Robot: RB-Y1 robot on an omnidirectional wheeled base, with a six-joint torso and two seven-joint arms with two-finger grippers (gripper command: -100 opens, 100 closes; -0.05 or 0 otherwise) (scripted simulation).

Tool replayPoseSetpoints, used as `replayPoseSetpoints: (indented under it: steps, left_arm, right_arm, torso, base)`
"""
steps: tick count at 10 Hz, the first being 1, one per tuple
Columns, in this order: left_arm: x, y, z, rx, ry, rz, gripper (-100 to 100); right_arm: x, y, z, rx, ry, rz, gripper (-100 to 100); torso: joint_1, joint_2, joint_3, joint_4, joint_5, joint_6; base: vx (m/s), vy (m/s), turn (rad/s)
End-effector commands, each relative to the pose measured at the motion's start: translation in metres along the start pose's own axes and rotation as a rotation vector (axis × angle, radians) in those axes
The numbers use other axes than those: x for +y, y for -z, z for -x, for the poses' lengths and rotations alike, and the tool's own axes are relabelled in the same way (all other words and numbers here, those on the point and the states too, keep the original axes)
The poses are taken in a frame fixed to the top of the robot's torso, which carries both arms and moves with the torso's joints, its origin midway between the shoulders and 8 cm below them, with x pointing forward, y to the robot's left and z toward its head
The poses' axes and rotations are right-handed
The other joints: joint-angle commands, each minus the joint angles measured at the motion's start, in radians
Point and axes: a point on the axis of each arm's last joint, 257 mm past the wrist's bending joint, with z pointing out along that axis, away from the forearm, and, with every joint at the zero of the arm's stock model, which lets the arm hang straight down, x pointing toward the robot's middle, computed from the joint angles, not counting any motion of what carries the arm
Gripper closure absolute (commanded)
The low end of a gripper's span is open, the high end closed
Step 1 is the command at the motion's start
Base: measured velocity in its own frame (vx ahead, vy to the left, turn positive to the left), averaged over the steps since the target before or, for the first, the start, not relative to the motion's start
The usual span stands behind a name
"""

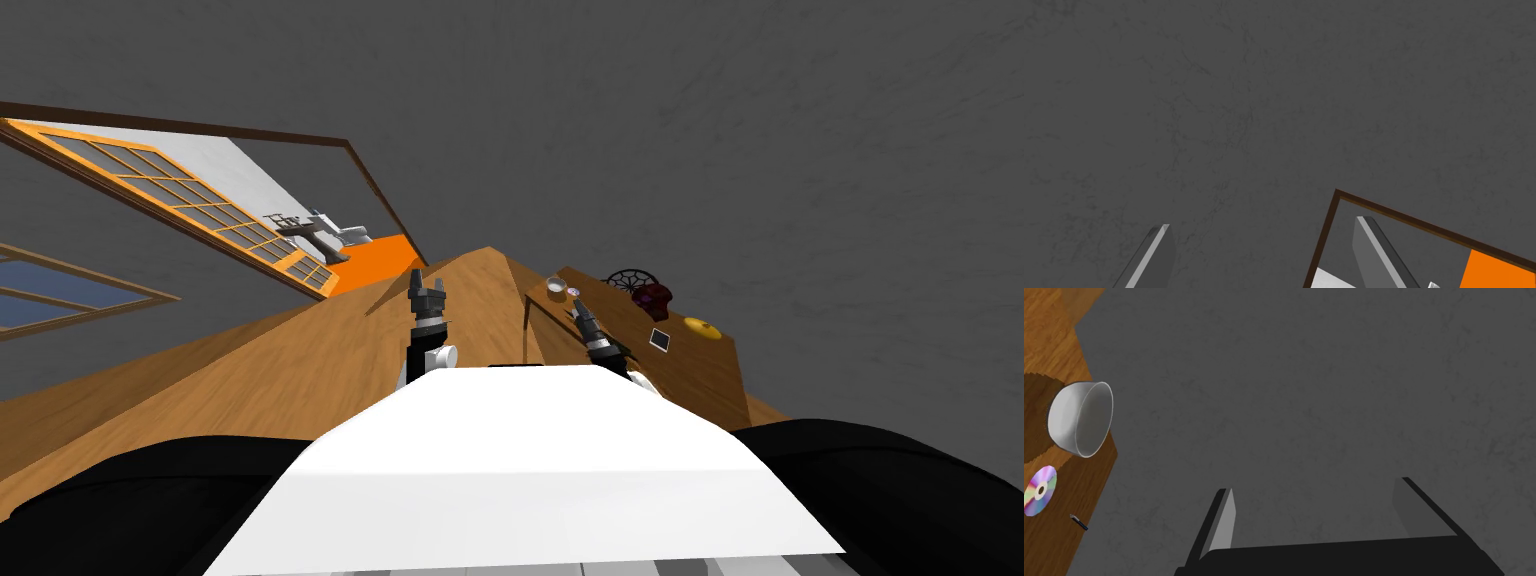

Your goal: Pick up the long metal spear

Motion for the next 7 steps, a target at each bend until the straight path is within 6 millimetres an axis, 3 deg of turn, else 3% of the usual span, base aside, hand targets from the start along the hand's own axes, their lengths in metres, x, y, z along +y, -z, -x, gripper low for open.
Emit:
replayPoseSetpoints:
  steps: [1,3,4,6,7]
  left_arm:
    - [0.000,0.000,0.000,0.000,0.000,0.000,0]
    - [0.000,0.000,0.000,0.000,0.000,0.000,0]
    - [0.000,0.000,0.000,0.000,0.000,0.000,0]
    - [0.000,0.000,0.000,0.000,0.000,0.000,0]
    - [0.000,0.000,0.000,0.000,0.000,0.000,0]
  right_arm:
    - [-0.034,0.017,-0.006,0.034,0.032,-0.092,-100]
    - [-0.090,0.052,-0.009,0.092,0.090,-0.260,-100]
    - [-0.092,0.053,-0.009,0.093,0.090,-0.263,-100]
    - [-0.146,0.099,-0.009,0.156,0.155,-0.432,-100]
    - [-0.146,0.099,-0.009,0.155,0.155,-0.434,-100]
  torso:
    - [0.000,0.000,0.000,0.000,0.000,0.000]
    - [0.005,-0.003,-0.001,0.000,0.001,0.000]
    - [0.006,-0.004,-0.002,-0.001,0.001,0.000]
    - [0.003,-0.001,-0.001,0.000,0.001,0.000]
    - [0.004,-0.002,-0.001,0.000,0.001,0.000]
  base:
    - [0.053,0.113,0.045]
    - [0.096,0.173,0.067]
    - [0.064,0.141,0.021]
    - [0.061,0.126,0.078]
    - [0.065,0.100,0.020]
